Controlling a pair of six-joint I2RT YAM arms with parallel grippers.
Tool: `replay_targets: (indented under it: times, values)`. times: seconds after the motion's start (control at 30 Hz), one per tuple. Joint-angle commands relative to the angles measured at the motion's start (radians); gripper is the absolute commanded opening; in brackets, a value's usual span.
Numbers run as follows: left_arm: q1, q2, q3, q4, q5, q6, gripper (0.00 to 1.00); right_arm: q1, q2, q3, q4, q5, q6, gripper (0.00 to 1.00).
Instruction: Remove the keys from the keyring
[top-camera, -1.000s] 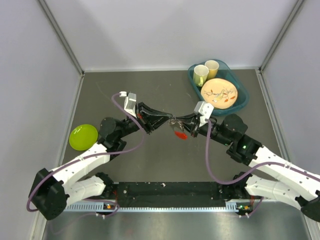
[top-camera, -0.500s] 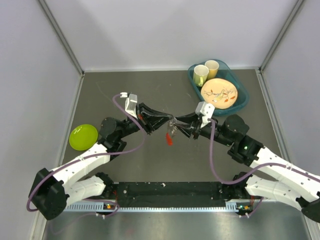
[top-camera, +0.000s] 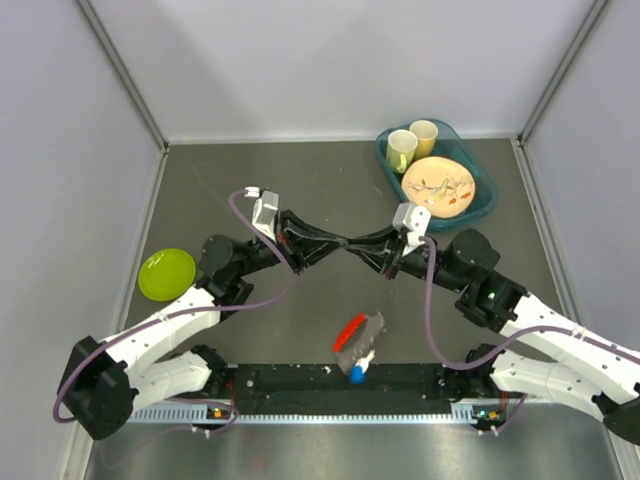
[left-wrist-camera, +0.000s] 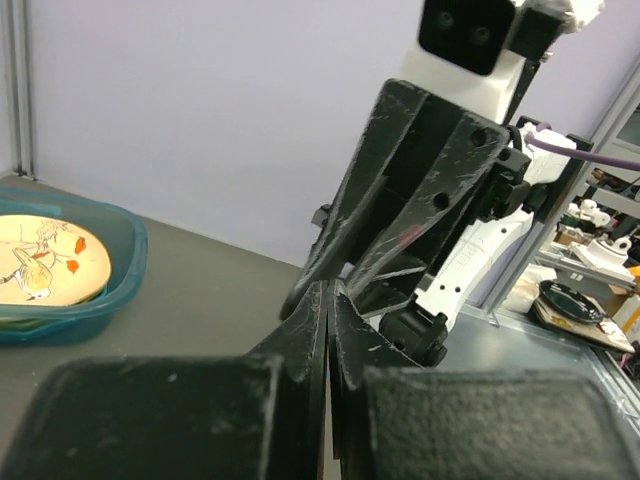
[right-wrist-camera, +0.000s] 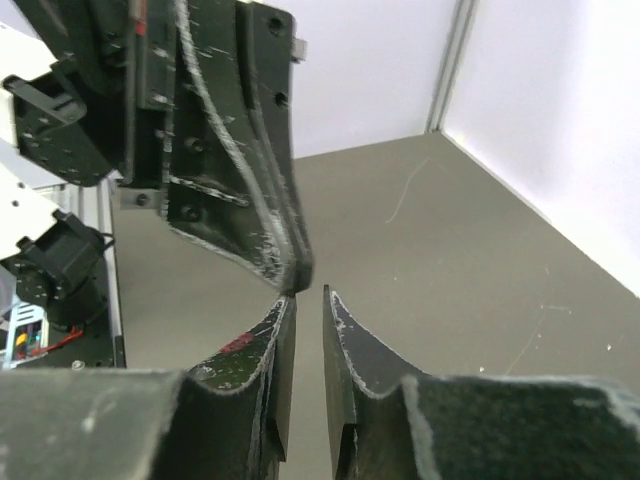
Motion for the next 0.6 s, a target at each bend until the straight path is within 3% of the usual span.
replay_targets:
  times: [0.0,0.07,0.13,0.17,0.27,0.4,0.47,0.57]
  values:
    - [-0.006,-0.024,-0.001,0.036,0.019,0.004,0.0,0.008,0.026,0.052,-0.037,0.088,0.018,0.18]
    - [-0.004,-0.05,0.001,-0.105,-0.035,0.058,0.0,0.007,0.001,0.036,-0.089,0.142,0.071,0.2]
    - [-0.004,-0.07,0.01,-0.243,-0.136,0.131,0.0,0.006,-0.027,0.011,-0.122,0.211,0.117,0.28]
    - [-0.004,-0.087,0.016,-0.383,-0.182,0.151,0.0,0.008,-0.05,-0.013,-0.146,0.232,0.168,0.3]
    - [-0.004,-0.115,0.015,-0.563,-0.28,0.255,0.01,0.006,-0.069,-0.034,-0.293,0.306,0.286,0.31]
    - [-0.015,-0.151,0.019,-0.787,-0.352,0.361,0.24,0.007,-0.122,-0.076,-0.488,0.345,0.508,0.32]
    - [-0.03,-0.174,0.007,-0.837,-0.397,0.389,0.3,0.008,-0.141,-0.133,-0.562,0.32,0.61,0.32]
    - [-0.09,-0.194,-0.01,-0.935,-0.474,0.415,0.35,0.02,-0.159,-0.219,-0.588,0.166,0.647,0.37]
